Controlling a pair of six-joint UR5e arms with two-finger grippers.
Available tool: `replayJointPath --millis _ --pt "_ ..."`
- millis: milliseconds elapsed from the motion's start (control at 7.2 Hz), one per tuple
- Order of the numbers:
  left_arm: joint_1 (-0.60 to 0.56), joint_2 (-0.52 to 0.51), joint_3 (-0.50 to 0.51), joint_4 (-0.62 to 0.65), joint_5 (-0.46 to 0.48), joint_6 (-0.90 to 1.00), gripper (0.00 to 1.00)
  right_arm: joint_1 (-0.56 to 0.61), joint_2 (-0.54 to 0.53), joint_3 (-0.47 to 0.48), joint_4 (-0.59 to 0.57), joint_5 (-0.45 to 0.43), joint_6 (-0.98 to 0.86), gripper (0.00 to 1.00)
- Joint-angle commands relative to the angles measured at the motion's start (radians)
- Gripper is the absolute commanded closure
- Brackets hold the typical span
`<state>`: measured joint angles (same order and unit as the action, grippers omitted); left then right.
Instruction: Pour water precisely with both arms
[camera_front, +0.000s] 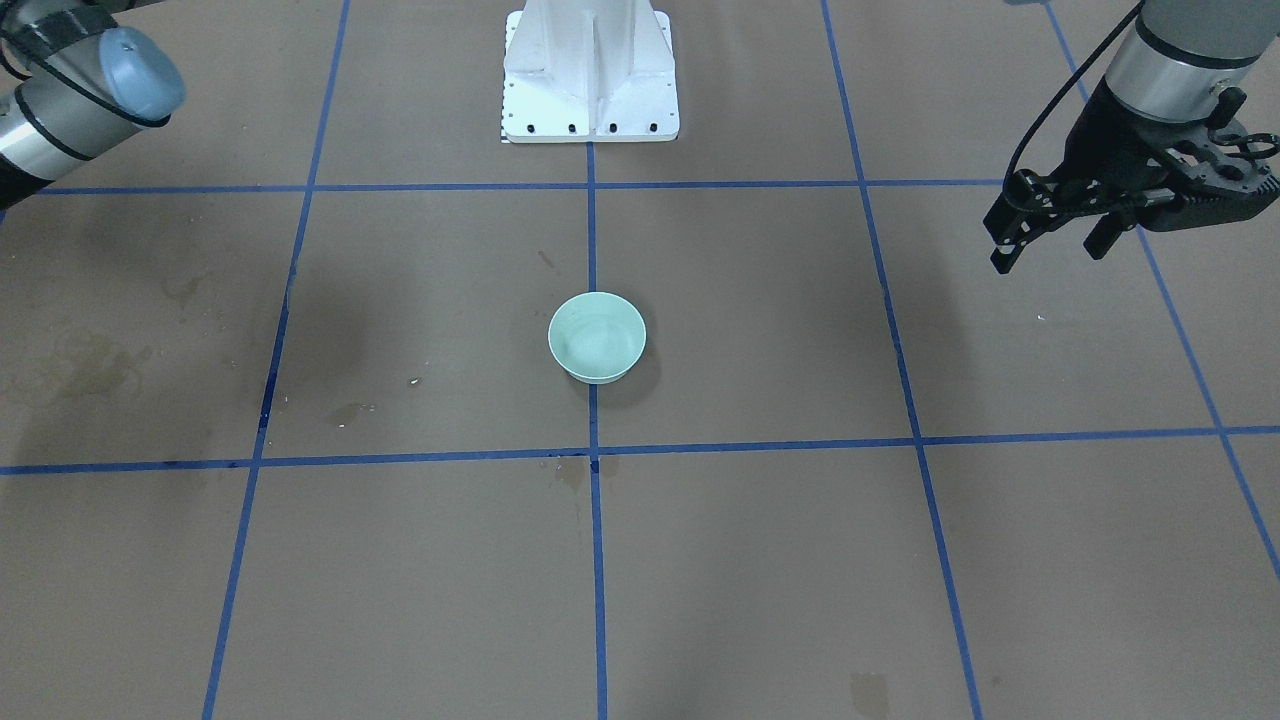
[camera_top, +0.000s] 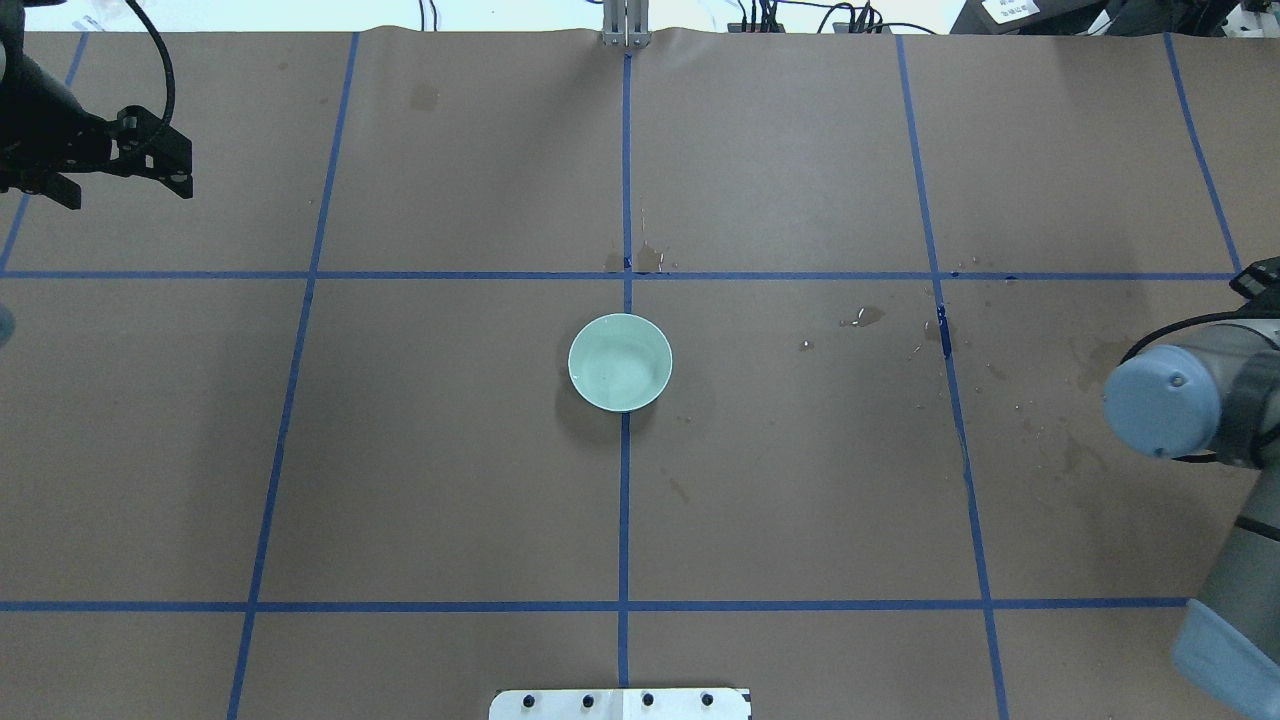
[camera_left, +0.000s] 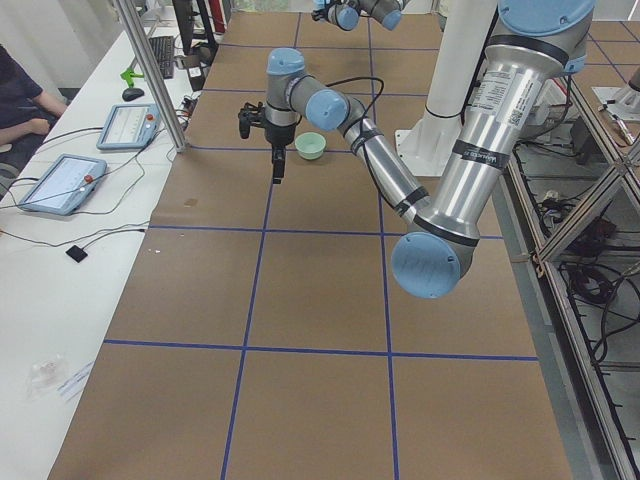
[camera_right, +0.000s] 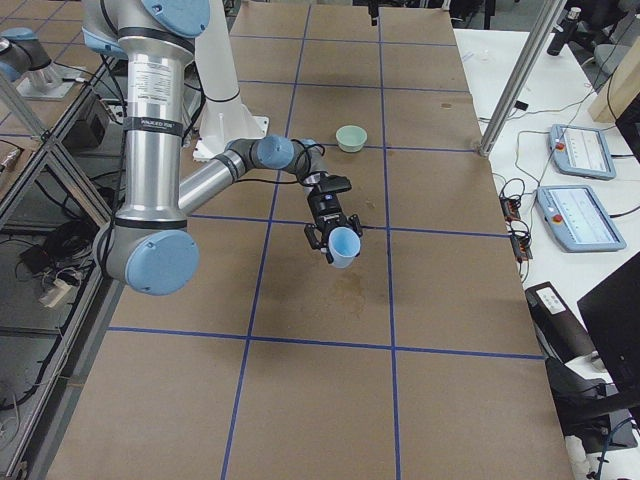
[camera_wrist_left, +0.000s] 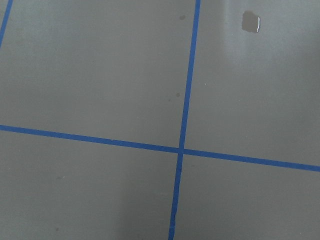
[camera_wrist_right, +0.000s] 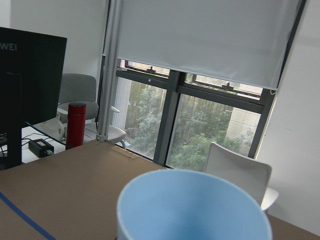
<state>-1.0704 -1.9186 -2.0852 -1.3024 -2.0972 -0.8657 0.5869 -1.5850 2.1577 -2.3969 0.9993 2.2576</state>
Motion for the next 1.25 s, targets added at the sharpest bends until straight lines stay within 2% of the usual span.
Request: replayJointPath --millis 0,278,416,694,1110 --pt "0.0 0.003 0.004 0.0 0.0 0.014 0.0 -0.103 0.128 -0.037 -0.235 0.094 0.263 1.0" --pt "0.001 0.001 0.002 0.0 0.0 0.014 0.0 -0.142 0.128 -0.132 -0.235 0.119 0.414 1.0" --pt "0.0 -0.002 0.002 0.0 -0.001 0.014 0.0 -0.153 0.125 -0.171 -0.237 0.161 0.472 1.0" --pt "0.001 -0.005 0.002 0.002 -0.001 0.014 0.0 -0.17 0.109 -0.183 -0.251 0.188 0.589 1.0" --pt "0.001 -0.014 0.002 0.006 -0.001 0.014 0.0 -0.22 0.082 -0.235 -0.252 0.288 0.684 1.0"
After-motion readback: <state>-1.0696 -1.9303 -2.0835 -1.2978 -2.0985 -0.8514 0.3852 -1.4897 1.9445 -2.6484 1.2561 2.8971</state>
